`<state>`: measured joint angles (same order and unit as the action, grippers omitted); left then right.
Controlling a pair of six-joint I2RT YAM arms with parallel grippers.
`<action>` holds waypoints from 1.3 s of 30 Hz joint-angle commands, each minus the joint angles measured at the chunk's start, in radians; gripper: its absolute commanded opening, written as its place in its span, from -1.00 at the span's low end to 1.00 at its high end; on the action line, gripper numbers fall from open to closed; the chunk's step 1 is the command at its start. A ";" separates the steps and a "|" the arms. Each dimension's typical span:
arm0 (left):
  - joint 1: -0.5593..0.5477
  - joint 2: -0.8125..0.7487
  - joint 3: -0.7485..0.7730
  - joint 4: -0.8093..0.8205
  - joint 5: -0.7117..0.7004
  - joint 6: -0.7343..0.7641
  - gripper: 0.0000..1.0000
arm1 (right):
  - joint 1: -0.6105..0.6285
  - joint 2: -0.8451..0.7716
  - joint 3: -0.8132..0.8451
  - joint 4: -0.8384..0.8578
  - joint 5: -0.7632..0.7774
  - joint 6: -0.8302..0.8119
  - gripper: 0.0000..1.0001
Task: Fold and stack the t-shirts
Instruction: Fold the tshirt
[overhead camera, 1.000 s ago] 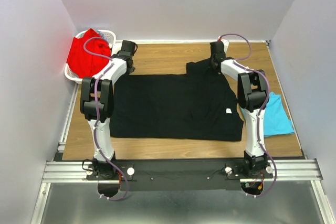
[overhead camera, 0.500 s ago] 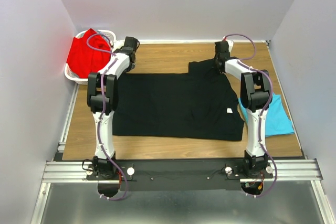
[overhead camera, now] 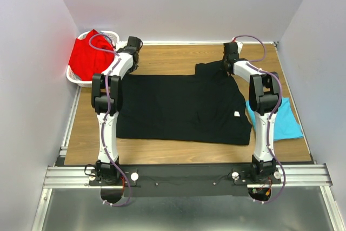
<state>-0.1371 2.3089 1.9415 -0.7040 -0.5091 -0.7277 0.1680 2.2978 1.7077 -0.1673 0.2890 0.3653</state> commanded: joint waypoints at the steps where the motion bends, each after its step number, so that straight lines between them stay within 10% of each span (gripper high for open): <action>1: 0.013 0.029 0.020 -0.038 -0.046 -0.024 -0.30 | -0.013 -0.005 -0.031 -0.090 -0.013 0.000 -0.81; 39: 0.045 0.115 0.103 -0.066 -0.023 -0.029 -0.17 | -0.027 -0.015 -0.034 -0.090 -0.037 0.003 -0.81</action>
<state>-0.0994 2.3985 2.0293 -0.7338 -0.5117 -0.7330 0.1562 2.2841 1.6939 -0.1795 0.2676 0.3656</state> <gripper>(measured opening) 0.414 0.096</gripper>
